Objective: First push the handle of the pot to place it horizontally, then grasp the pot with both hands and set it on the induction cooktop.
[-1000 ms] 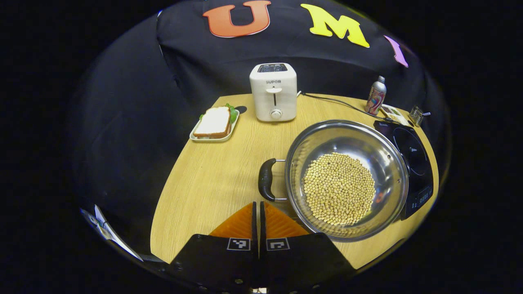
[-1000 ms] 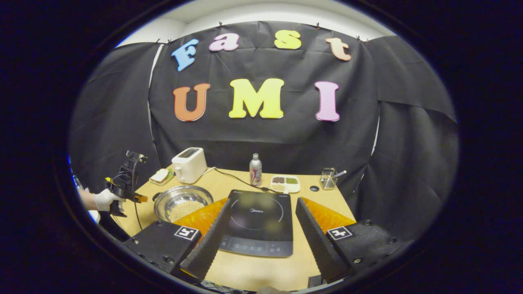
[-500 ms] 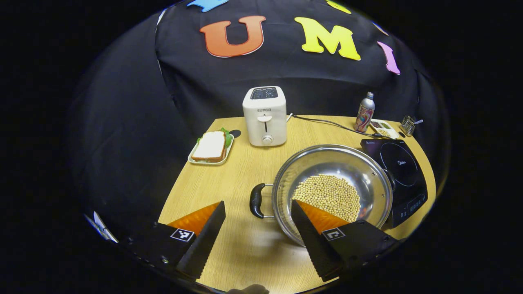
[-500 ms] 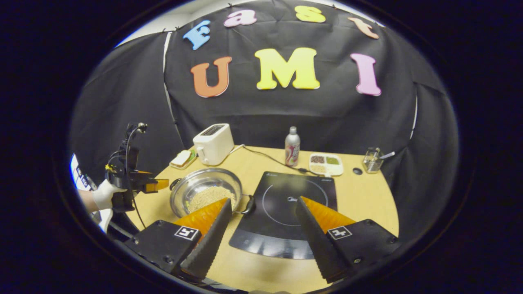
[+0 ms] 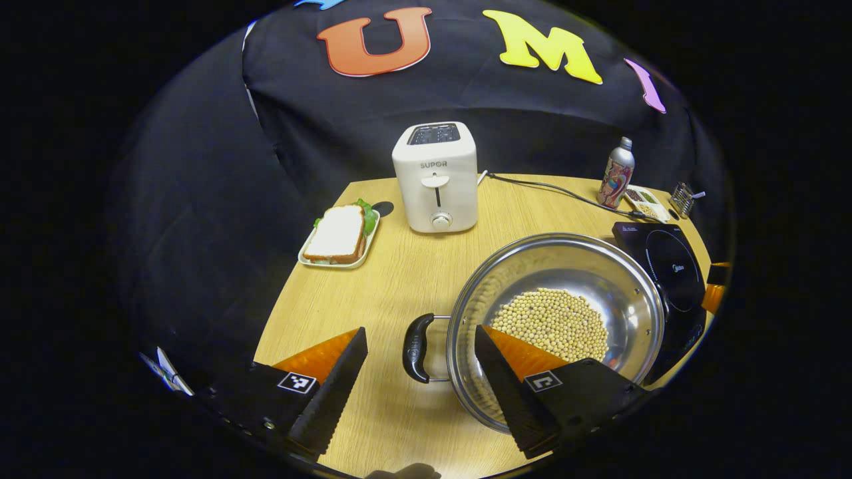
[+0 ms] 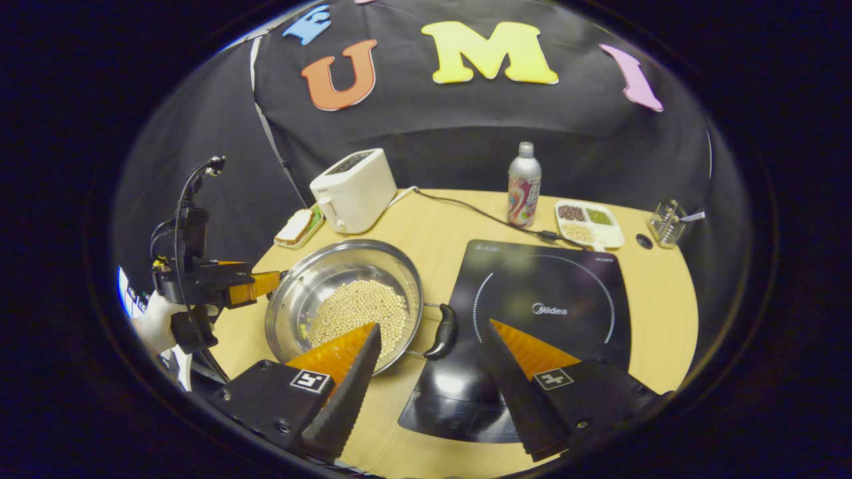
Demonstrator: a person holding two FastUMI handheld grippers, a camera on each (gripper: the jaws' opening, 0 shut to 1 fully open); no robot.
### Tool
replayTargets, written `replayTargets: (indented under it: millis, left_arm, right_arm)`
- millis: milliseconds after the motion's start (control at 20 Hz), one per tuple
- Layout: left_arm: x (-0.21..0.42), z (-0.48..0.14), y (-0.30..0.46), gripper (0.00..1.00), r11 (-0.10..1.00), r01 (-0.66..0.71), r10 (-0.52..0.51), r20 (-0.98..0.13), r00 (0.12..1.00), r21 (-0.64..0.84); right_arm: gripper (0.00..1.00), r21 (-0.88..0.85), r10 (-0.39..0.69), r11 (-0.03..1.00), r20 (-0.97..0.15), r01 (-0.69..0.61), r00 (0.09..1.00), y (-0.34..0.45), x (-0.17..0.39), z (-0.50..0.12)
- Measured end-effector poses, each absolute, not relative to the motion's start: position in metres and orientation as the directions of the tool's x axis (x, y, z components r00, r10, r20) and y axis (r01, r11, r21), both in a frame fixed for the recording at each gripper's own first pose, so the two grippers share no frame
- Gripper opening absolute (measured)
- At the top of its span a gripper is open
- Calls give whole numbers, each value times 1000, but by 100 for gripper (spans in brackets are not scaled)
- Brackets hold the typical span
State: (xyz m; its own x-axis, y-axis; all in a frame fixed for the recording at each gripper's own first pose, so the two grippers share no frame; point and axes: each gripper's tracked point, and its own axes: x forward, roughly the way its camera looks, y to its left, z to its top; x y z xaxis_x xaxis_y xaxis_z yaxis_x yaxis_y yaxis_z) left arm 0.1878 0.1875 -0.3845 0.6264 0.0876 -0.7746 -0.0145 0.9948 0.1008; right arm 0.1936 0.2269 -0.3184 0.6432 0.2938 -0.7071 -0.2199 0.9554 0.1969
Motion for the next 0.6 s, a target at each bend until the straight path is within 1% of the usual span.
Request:
replayTargets:
  millis: [250, 300, 350, 400, 450, 500, 600]
  left_arm:
    - [191, -409, 193, 97, 995, -4, 85, -823, 562, 99]
    - [192, -413, 194, 97, 995, -4, 86, -828, 554, 101]
    - [193, -416, 192, 97, 996, 3, 76, -836, 544, 92]
    - [191, -419, 192, 97, 996, 10, 70, -843, 533, 89]
    - [190, -422, 194, 97, 996, 15, 68, -852, 520, 89]
    - [191, -424, 192, 96, 996, 22, 61, -856, 513, 84]
    - [193, -425, 189, 93, 997, 38, 44, -863, 503, 73]
  right_arm:
    - [95, 216, 270, 963, -780, -163, 564, 236, 212, -360]
    - [88, 215, 267, 964, -788, -159, 555, 239, 214, -364]
    - [87, 214, 268, 963, -792, -162, 549, 241, 216, -367]
    - [92, 208, 262, 965, -795, -161, 547, 242, 217, -368]
    - [82, 199, 251, 968, -800, -154, 544, 242, 219, -371]
    - [87, 196, 248, 969, -806, -152, 537, 242, 217, -373]
    - [83, 204, 246, 969, -822, -139, 513, 243, 216, -380]
